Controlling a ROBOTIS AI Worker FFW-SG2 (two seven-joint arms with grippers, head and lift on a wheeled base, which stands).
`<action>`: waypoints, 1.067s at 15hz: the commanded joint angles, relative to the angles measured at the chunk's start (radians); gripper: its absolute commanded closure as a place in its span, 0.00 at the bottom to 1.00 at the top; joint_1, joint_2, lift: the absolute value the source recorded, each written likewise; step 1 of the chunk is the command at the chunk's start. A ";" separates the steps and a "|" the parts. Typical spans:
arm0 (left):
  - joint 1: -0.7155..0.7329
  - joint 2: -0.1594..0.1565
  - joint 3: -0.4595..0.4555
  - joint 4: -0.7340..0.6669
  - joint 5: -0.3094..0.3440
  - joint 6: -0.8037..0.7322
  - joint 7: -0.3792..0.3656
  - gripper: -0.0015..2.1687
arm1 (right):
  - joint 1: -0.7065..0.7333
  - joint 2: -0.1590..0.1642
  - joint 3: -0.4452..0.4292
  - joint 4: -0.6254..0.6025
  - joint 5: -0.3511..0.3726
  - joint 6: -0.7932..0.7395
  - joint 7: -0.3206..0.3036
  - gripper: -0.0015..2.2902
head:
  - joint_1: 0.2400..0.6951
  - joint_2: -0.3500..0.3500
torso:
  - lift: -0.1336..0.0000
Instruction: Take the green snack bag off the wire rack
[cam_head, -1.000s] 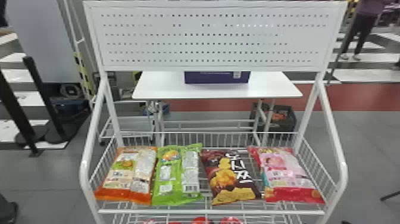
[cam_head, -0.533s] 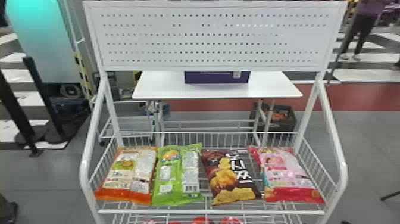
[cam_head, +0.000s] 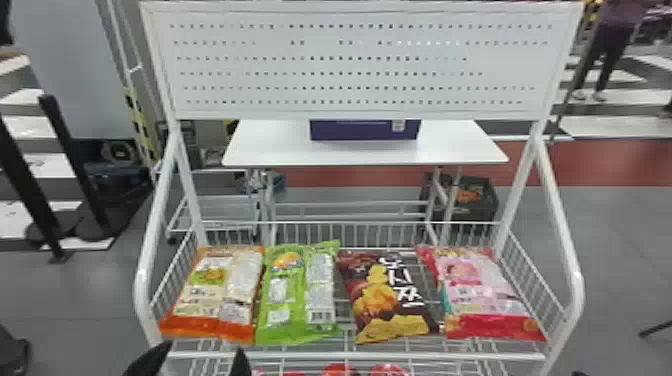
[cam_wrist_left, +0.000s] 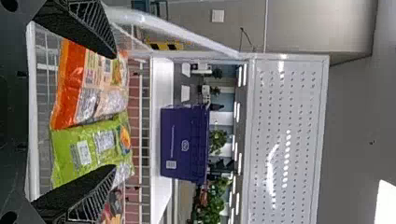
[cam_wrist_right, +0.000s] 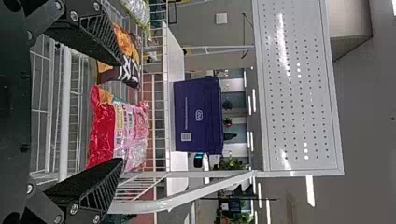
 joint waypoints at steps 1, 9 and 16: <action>-0.180 -0.006 -0.118 0.082 -0.002 0.146 0.008 0.02 | 0.002 0.006 0.001 0.001 0.010 0.000 0.000 0.07 | 0.57 0.50 | 1.00; -0.496 -0.118 -0.260 0.300 0.015 0.315 0.009 0.02 | -0.005 0.018 0.004 0.013 0.019 0.000 -0.001 0.07 | 0.57 0.50 | 1.00; -0.662 -0.162 -0.274 0.480 0.029 0.422 0.000 0.04 | -0.020 0.015 0.006 0.032 0.013 0.000 0.000 0.07 | 0.57 0.50 | 1.00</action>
